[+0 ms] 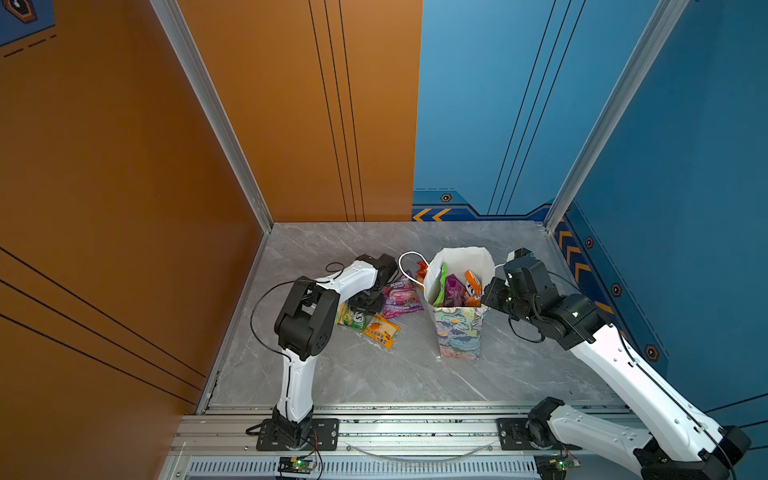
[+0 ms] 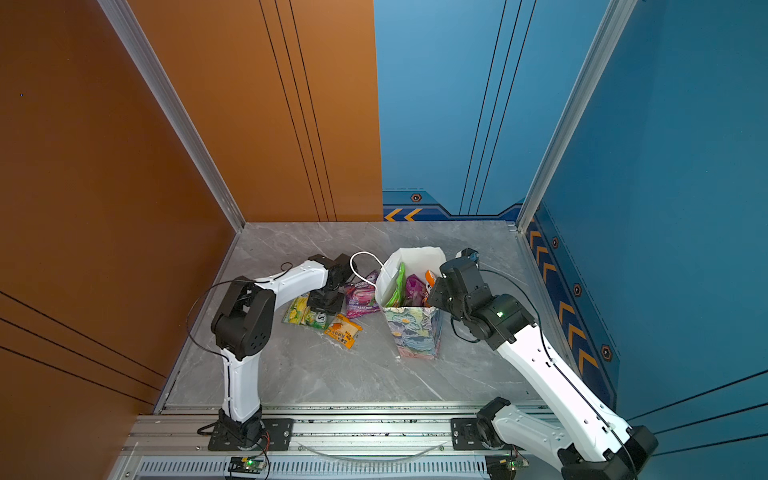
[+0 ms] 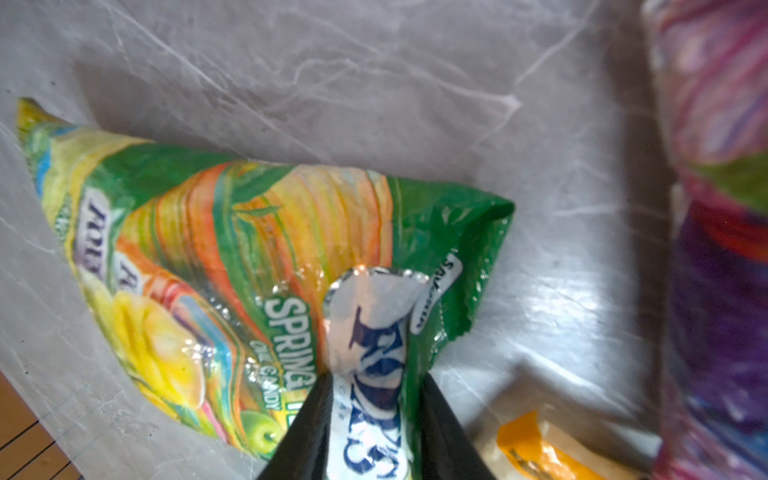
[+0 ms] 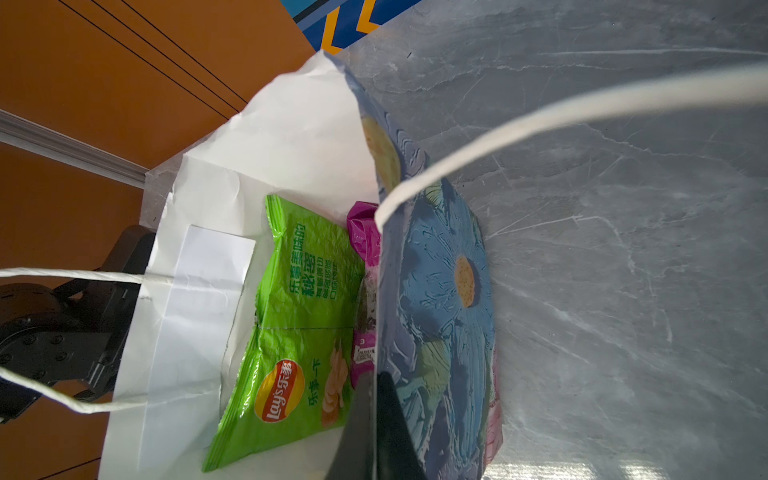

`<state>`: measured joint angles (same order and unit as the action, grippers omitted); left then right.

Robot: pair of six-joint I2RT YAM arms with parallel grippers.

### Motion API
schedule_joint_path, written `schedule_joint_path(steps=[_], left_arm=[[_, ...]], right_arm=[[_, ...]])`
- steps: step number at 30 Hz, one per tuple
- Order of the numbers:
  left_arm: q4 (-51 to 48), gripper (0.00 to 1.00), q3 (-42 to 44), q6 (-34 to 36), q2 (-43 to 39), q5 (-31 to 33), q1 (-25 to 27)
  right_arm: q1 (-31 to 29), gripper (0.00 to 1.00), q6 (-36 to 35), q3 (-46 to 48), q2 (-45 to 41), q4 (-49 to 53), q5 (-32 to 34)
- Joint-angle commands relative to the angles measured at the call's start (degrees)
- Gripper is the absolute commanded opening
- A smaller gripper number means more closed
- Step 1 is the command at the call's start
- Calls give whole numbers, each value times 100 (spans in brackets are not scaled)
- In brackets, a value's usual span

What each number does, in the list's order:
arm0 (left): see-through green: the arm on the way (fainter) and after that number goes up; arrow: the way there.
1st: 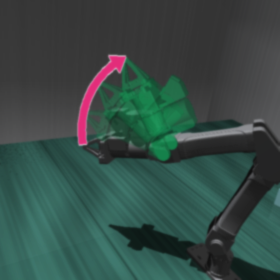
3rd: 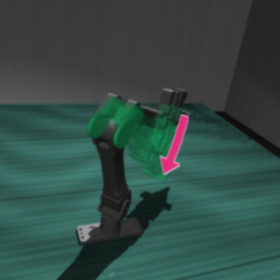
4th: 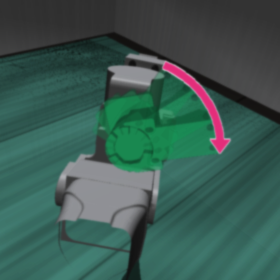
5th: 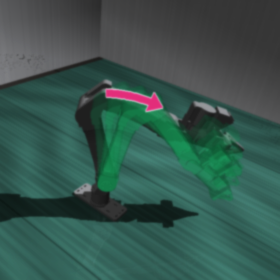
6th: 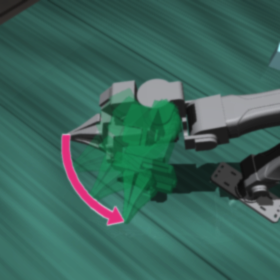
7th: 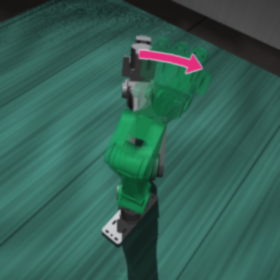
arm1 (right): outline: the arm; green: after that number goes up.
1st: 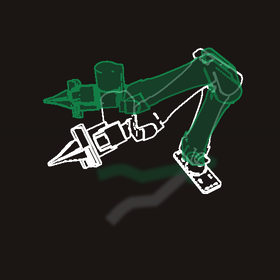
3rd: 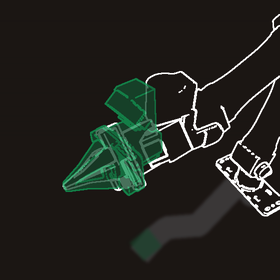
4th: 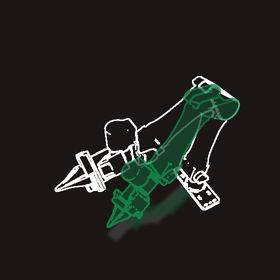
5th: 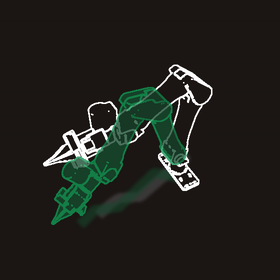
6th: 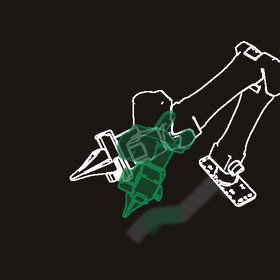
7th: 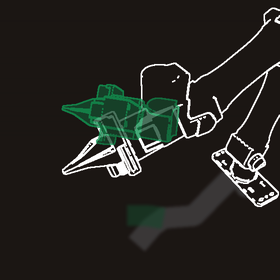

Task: Place the snacks into the paper bag
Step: 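Lower the left gripper and pinch the Spring Tea bag's edge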

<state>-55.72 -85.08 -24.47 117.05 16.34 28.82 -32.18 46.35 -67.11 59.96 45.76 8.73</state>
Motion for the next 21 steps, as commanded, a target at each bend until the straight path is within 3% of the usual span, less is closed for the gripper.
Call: schedule_joint_path(steps=[1,14,21], left_arm=[[111,32,197,-45,239,-146,-26],[629,3,788,-215,-298,-409,-185],[1178,0,1499,-391,-1333,-614,-296]], right_arm=[[11,0,-69,-39,-120,-151,18],[63,0,-116,-94,-126,-58,70],[63,0,-125,-124,-67,-72,52]])
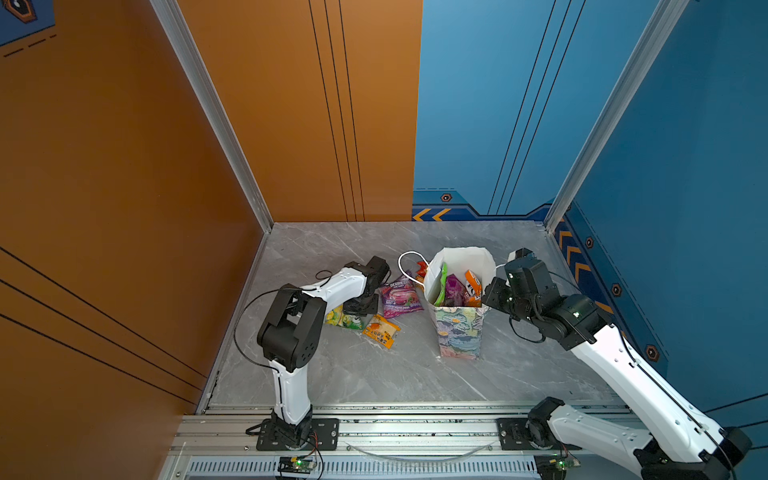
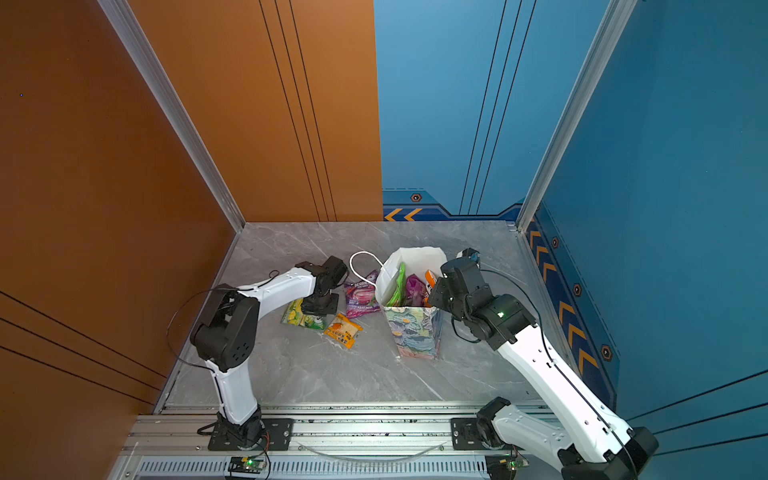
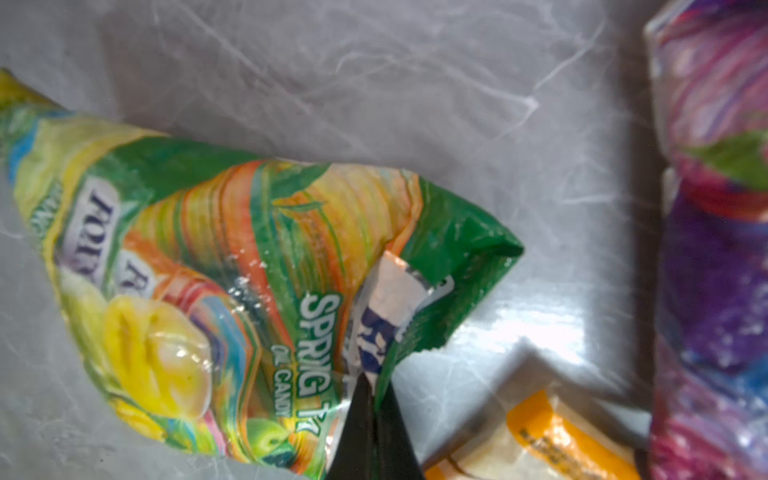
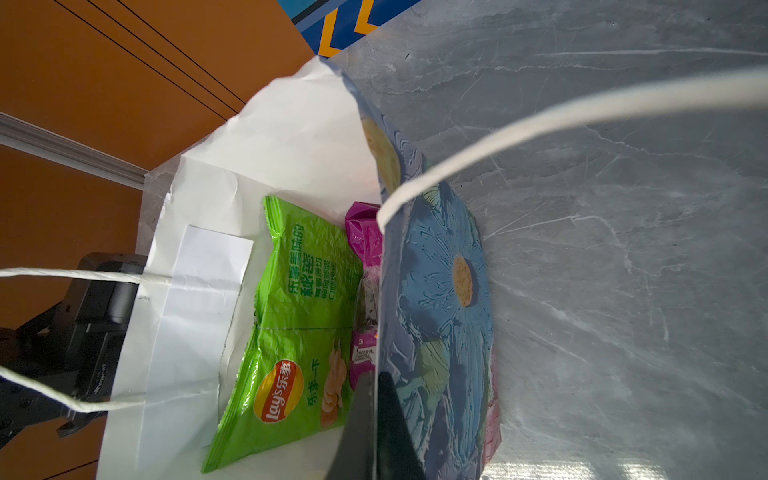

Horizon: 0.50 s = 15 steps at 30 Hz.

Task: Place the snacks into the paper bag
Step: 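Lower the left gripper and pinch the Spring Tea bag's edge, then lift the Spring Tea bag off the table with the left gripper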

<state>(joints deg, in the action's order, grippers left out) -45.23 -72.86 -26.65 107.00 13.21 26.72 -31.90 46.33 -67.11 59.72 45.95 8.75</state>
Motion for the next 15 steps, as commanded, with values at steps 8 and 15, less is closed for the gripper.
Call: schedule_joint_path(steps=[8,15], left_arm=[[816,0,1302,-443,-1934,-618,-186],[917,0,1913,-601,-3165,-597,-198]], right_arm=[[52,0,-138,-100,-31,-78,60],[59,0,-136,-126,-13,-78,30]])
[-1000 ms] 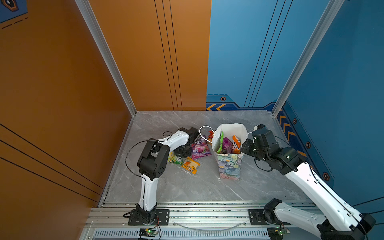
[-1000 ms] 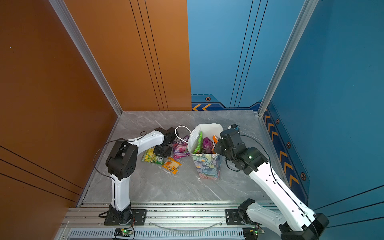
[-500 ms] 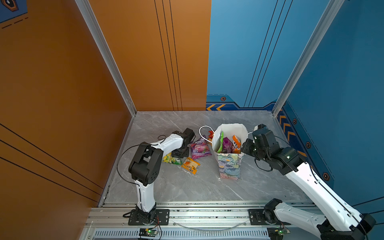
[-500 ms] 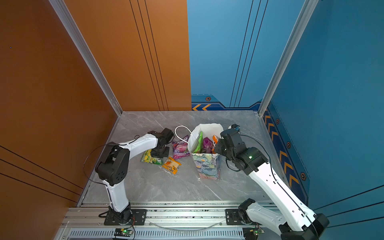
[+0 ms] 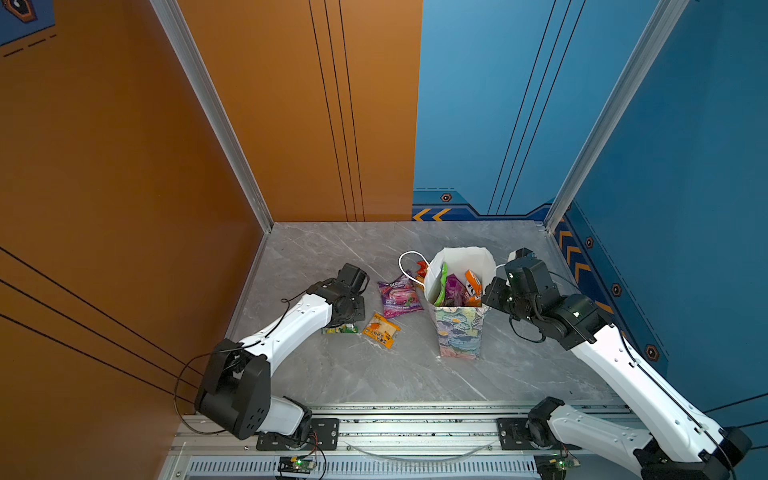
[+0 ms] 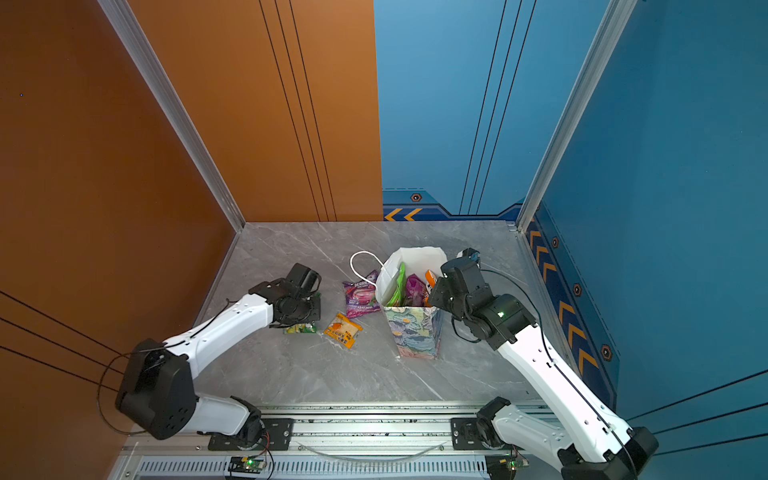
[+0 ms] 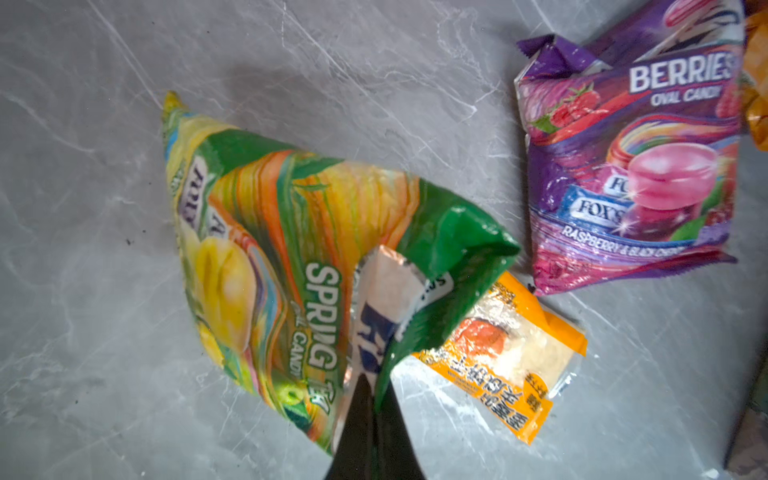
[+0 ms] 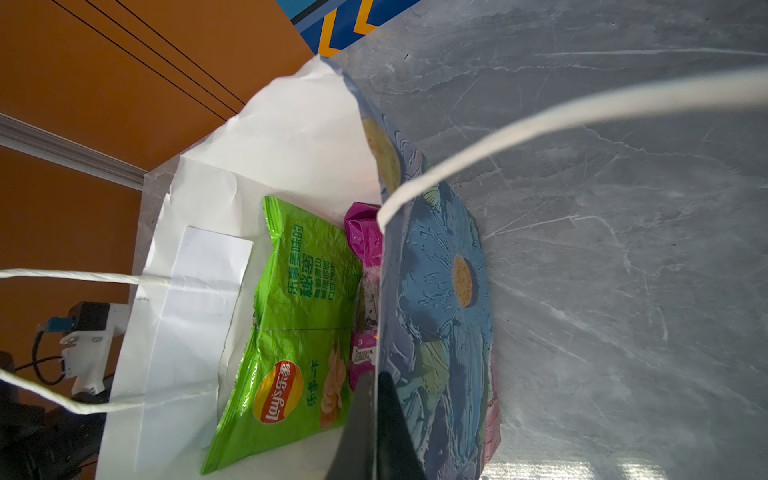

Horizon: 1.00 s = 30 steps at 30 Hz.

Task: Place the snacks into the paper bag
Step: 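Lift the Spring Tea bag off the table with the left gripper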

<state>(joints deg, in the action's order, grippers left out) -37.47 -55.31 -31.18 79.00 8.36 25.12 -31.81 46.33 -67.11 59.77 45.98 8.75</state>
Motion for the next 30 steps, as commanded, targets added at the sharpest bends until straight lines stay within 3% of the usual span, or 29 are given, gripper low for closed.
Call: schedule_joint_path(steps=[1,16,30], left_arm=[[179,0,248,-177,-564,-120,-34],[427,0,739,-320,-2662,-389,-26],[478,0,270,-296,-3453,-827,-26]], right_arm=[[45,0,-149,-122,-29,-80,36],[28,0,-214,-146,104,-98,-85],[-8,0,-291,-206,147,-62,-118]])
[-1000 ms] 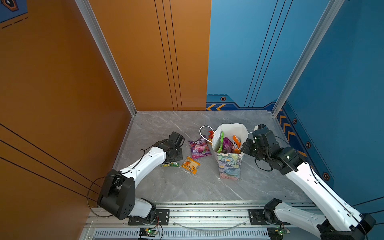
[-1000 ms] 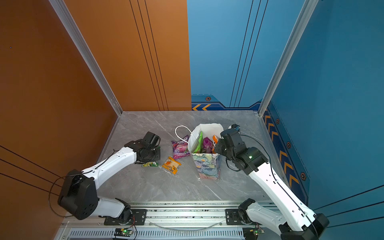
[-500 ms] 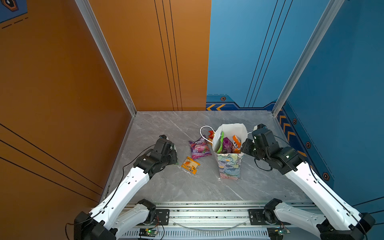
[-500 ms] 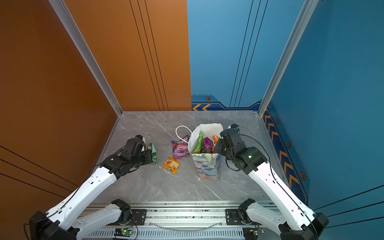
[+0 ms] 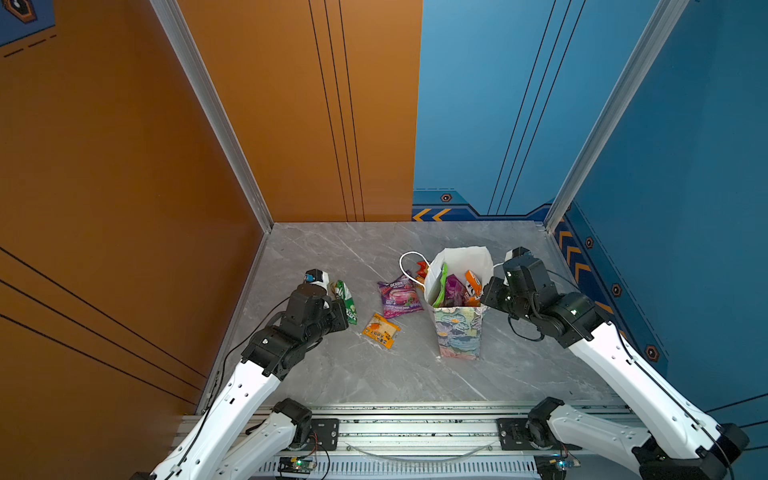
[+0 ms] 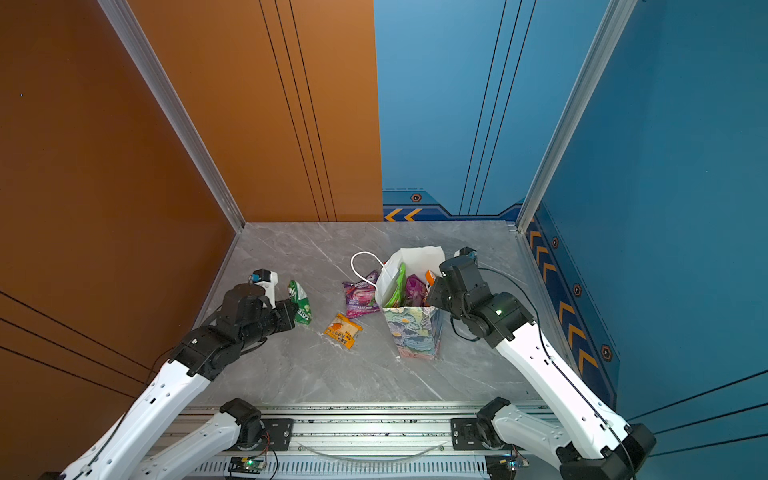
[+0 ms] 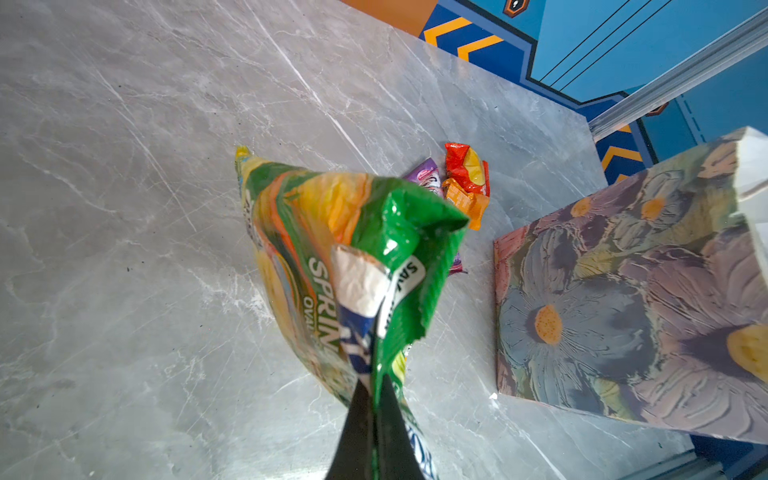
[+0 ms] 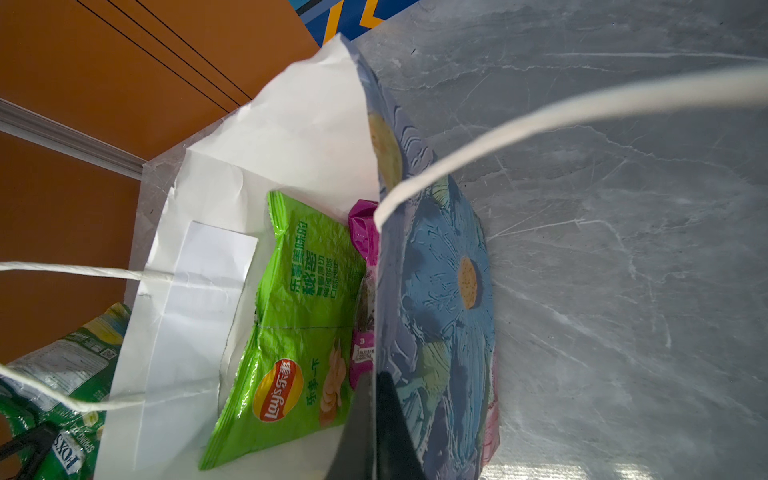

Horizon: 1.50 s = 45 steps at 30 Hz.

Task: Place the snacks into the paper bag
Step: 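Lift the Spring Tea bag off the table with the left gripper, then carry the Spring Tea bag over the paper bag opening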

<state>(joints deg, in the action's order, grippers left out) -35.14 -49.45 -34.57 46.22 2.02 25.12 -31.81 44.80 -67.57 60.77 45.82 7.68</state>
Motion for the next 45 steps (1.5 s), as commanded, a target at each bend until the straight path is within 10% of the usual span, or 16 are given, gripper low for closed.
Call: schedule_joint_path(steps=[1,25,45], left_arm=[[244,0,-368,43,-216,-202,-32],[253,0,-2095,88,-73,-680,206],[292,0,-4027,296,1636,-782,1685]], right_arm=[[-9,0,-141,-159,44,-40,-6],[-69,0,-252,-230,49,-49,-48],[-92,0,-366,-355,86,-7,-97]])
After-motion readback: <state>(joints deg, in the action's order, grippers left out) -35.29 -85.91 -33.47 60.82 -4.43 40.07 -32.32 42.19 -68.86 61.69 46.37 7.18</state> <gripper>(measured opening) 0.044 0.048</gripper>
